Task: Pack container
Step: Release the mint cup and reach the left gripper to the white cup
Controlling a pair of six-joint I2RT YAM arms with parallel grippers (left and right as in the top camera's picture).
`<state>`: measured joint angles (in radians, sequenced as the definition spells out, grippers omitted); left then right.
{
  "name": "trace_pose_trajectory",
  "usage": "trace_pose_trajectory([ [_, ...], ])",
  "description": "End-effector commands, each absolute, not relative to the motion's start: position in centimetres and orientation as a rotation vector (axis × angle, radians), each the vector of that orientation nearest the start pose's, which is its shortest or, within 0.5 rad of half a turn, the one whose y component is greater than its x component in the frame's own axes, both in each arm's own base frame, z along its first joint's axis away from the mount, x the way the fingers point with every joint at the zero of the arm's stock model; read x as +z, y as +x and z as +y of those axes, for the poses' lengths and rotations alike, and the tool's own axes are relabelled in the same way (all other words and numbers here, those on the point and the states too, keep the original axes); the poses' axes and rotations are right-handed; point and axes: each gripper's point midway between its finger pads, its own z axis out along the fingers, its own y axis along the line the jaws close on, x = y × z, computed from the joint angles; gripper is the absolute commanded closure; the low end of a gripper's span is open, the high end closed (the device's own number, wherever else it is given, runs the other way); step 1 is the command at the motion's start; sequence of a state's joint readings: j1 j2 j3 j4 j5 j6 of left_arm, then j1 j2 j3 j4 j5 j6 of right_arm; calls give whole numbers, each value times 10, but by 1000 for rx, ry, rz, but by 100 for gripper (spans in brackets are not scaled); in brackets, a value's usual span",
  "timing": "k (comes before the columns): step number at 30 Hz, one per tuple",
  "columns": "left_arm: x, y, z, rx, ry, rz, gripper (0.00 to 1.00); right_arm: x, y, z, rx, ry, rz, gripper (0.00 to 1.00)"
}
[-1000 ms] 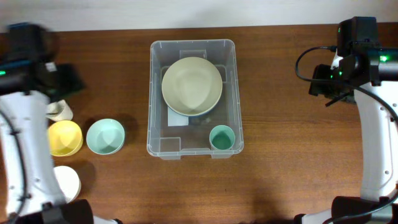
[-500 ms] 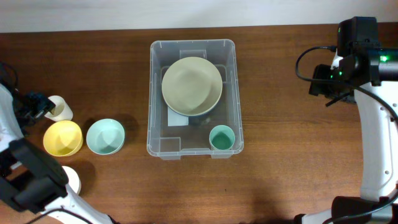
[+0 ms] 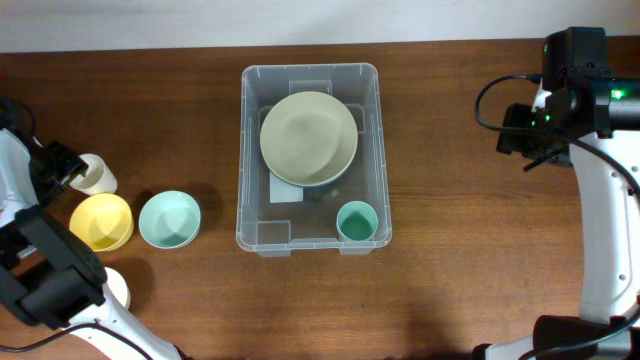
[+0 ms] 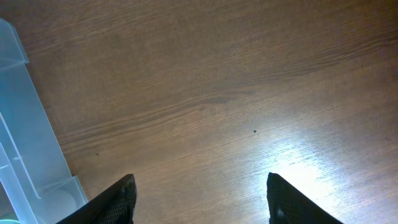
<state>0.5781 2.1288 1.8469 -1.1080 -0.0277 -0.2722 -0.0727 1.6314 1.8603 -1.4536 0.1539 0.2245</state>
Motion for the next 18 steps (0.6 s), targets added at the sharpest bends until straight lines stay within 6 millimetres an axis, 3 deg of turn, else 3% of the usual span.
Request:
trace_pose_trajectory([
  [1, 77, 383, 249, 41, -1217, 2715, 43, 267, 336, -56, -200, 453, 2727, 37],
  [11, 49, 386, 242, -27, -1235, 2762, 45, 267, 336, -56, -200, 453, 2727, 37],
  [14, 50, 388, 241, -31, -1226, 2758, 59, 267, 336, -56, -200, 454, 2727, 37],
  [18, 50, 390, 239, -35, -1219, 2759, 87, 267, 336, -56, -200, 453, 2728, 37],
])
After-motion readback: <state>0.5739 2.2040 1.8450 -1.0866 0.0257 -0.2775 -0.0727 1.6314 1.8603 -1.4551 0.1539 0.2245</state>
